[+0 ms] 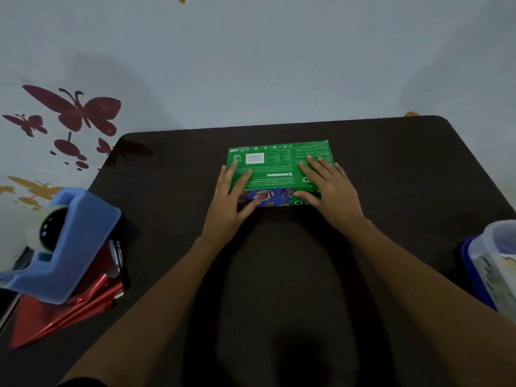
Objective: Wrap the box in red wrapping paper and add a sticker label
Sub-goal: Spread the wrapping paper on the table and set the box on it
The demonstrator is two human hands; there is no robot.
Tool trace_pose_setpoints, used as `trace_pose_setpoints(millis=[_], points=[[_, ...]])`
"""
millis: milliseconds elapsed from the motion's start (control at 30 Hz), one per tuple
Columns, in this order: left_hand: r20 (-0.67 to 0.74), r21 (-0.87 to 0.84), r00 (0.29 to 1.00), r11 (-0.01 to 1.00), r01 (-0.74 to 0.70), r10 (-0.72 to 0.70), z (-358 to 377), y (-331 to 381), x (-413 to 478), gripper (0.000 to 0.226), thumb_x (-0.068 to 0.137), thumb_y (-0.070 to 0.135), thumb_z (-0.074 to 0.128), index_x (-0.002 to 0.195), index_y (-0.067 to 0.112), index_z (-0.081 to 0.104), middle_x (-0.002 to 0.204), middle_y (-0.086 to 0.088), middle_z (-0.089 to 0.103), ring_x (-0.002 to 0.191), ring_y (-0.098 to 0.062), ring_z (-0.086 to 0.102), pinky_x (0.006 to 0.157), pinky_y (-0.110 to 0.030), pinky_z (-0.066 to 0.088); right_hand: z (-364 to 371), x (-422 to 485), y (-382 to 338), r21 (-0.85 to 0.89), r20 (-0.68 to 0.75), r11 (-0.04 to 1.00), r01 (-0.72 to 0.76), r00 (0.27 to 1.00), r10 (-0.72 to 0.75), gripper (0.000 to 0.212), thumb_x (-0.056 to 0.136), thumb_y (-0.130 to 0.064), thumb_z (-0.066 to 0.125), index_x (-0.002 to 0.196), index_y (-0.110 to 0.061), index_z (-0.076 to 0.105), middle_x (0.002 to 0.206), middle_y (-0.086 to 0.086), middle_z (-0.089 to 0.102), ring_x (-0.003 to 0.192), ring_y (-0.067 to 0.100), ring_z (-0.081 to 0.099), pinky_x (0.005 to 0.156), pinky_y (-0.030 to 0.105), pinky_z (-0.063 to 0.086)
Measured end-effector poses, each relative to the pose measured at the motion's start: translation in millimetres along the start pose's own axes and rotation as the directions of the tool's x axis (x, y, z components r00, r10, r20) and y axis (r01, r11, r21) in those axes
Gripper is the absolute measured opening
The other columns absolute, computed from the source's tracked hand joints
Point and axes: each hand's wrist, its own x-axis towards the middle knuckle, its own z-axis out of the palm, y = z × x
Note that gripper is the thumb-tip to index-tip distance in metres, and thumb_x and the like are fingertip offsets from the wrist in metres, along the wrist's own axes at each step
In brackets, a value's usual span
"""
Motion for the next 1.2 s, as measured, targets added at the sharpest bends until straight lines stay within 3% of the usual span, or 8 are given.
trace_pose_setpoints(millis=[167, 367, 467, 600, 700, 867, 1000, 1200], points=[[0.012, -0.056, 0.998, 0.997, 0.058, -0.058, -3.5, 6.3, -3.9, 0.057, 0.088, 0.029, 0.065, 0.14, 0.022, 0.045, 0.158, -0.004, 0.013, 0.142, -0.015, 0.018, 0.102, -0.033, 0.031, -4.5, -1.3, -4.6, 0.04, 0.018, 0.999, -0.036, 0.999, 0.036, 0.091, 0.074, -0.076, 0.02, 0.142, -0.019, 0.04, 0.15, 0.004, 0.036, 0.141, 0.021, 0.028, 0.116, 0.04, 0.016], [-0.057, -0.067, 0.996, 0.996, 0.067, -0.071, -1.2, 8.3, -7.6, 0.055, 0.087, 0.036, 0.065, 0.138, 0.027, 0.046, 0.157, 0.002, 0.014, 0.099, 0.015, 0.03, 0.091, -0.025, 0.033, 5.6, -2.8, -4.2, 0.024, -0.142, 1.0, -0.002, 0.99, 0.005, 0.083, 0.077, -0.072, 0.033, 0.134, -0.014, 0.051, 0.14, 0.008, 0.049, 0.134, 0.025, 0.041, 0.113, 0.042, 0.023], [-0.072, -0.058, 0.996, 0.997, 0.052, -0.056, 1.2, 6.5, -10.9, 0.055, 0.088, 0.039, 0.064, 0.138, 0.028, 0.045, 0.156, 0.004, 0.016, 0.093, 0.012, 0.035, 0.093, -0.03, 0.036, 10.2, -4.5, -2.9, -0.007, -0.196, 1.0, 0.026, 0.98, -0.027, 0.07, 0.081, -0.059, 0.051, 0.133, -0.012, 0.052, 0.139, 0.01, 0.05, 0.132, 0.027, 0.042, 0.113, 0.042, 0.023], [-0.079, -0.037, 0.997, 0.999, 0.022, -0.025, 2.4, 5.3, -7.5, 0.056, 0.088, 0.041, 0.062, 0.138, 0.025, 0.043, 0.154, 0.003, 0.017, 0.089, -0.004, 0.053, 0.098, -0.038, 0.04, 13.7, -6.3, -9.9, -0.157, -0.301, 0.987, 0.02, 0.951, -0.067, 0.065, 0.086, -0.057, 0.041, 0.125, -0.008, 0.059, 0.129, 0.013, 0.059, 0.122, 0.029, 0.052, 0.109, 0.048, 0.027], [-0.083, -0.045, 0.996, 0.998, 0.033, -0.036, 5.6, 7.2, -12.3, 0.063, 0.089, 0.042, 0.06, 0.143, 0.023, 0.034, 0.155, 0.0, 0.013, 0.109, -0.018, 0.056, 0.102, -0.04, 0.038, 22.6, -20.0, -24.6, -0.2, -0.266, 0.978, -0.065, 0.964, 0.01, 0.057, 0.096, -0.046, 0.04, 0.143, -0.013, 0.037, 0.148, 0.009, 0.038, 0.139, 0.024, 0.03, 0.115, 0.046, 0.009], [-0.048, -0.134, 0.998, 0.99, 0.044, -0.051, 1.0, 17.7, -26.3, 0.091, 0.087, 0.03, 0.066, 0.152, 0.022, 0.004, 0.159, -0.006, -0.008, 0.135, -0.02, 0.037, 0.106, -0.041, 0.033, 28.2, -61.0, -53.5, -0.15, -0.224, 0.965, -0.217, 0.958, 0.18, 0.062, 0.098, -0.047, 0.031, 0.151, -0.021, 0.011, 0.159, 0.003, 0.005, 0.146, 0.023, -0.001, 0.114, 0.051, -0.003], [0.056, -0.083, 0.997, 0.995, 0.057, -0.052, -15.0, 17.5, -60.9, 0.09, 0.086, 0.029, 0.067, 0.152, 0.018, 0.007, 0.16, -0.008, -0.002, 0.145, -0.022, 0.014, 0.113, -0.036, 0.023, 33.2, -107.7, -84.7, -0.037, -0.121, 0.96, -0.277, 0.955, 0.271, 0.062, 0.098, -0.05, 0.03, 0.15, -0.021, 0.013, 0.159, 0.004, 0.009, 0.146, 0.022, 0.003, 0.114, 0.052, 0.001], [0.05, 0.074, 0.998, 0.996, 0.046, -0.049, -75.2, 8.5, -123.8, 0.078, 0.086, 0.036, 0.066, 0.149, 0.019, 0.024, 0.157, -0.006, 0.02, 0.143, -0.021, 0.022, 0.114, -0.036, 0.023, 42.6, -139.2, -144.4, 0.041, 0.104, 0.963, -0.267, 0.959, 0.262, 0.063, 0.096, -0.055, 0.03, 0.146, -0.017, 0.028, 0.154, 0.008, 0.025, 0.143, 0.025, 0.019, 0.112, 0.051, 0.012]])
